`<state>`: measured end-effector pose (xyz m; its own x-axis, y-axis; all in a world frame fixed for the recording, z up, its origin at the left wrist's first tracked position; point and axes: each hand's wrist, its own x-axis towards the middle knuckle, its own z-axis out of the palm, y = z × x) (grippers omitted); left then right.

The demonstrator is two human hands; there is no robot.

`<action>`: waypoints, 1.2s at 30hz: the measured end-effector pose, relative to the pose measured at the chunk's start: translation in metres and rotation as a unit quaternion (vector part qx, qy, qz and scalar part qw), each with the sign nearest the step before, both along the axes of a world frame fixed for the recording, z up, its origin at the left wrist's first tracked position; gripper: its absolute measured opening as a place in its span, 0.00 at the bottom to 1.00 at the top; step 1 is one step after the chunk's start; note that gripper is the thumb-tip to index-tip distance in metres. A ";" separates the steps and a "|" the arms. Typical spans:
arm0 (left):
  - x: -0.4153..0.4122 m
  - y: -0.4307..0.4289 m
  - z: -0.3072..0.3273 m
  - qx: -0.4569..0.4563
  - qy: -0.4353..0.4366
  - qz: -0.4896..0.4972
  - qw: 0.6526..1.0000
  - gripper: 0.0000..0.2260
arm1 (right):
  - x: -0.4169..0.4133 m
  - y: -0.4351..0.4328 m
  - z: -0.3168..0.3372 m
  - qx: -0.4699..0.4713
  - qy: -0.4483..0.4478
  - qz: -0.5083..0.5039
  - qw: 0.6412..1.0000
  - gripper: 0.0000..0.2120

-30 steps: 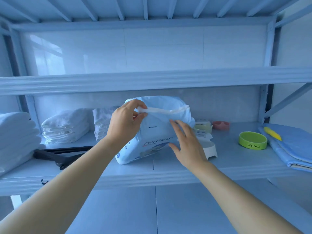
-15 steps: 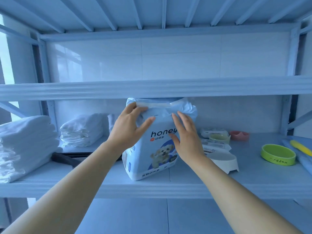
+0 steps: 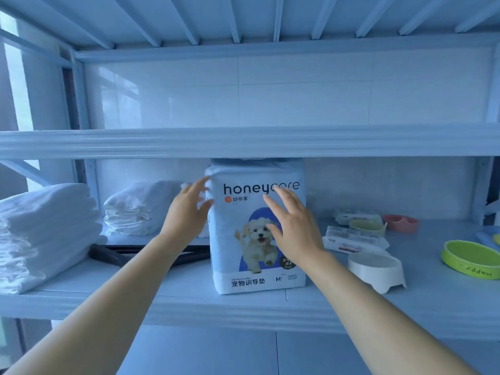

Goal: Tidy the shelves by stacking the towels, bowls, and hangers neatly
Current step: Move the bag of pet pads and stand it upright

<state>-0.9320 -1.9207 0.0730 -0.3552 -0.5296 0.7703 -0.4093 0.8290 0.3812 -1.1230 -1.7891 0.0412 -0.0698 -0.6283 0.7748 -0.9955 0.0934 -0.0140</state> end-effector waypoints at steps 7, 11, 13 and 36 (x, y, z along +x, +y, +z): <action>-0.022 -0.002 -0.036 -0.025 -0.030 0.018 0.999 0.23 | -0.015 -0.010 -0.018 0.032 -0.011 -0.004 0.999 0.26; -0.032 0.005 -0.040 -0.071 -0.048 0.065 0.994 0.26 | -0.017 -0.013 -0.024 0.027 -0.008 0.003 1.000 0.27; -0.037 0.007 -0.043 -0.085 -0.061 0.059 0.993 0.29 | -0.018 -0.013 -0.027 0.023 -0.011 0.008 1.000 0.27; -0.043 -0.007 -0.076 -0.104 -0.132 0.084 0.982 0.39 | -0.032 -0.018 -0.060 0.007 -0.028 0.031 0.999 0.26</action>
<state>-0.9752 -1.9274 -0.0035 -0.4778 -0.4383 0.7613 -0.6094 0.7896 0.0721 -1.1549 -1.8069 -0.0189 -0.0740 -0.6440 0.7614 -0.9971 0.0331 -0.0690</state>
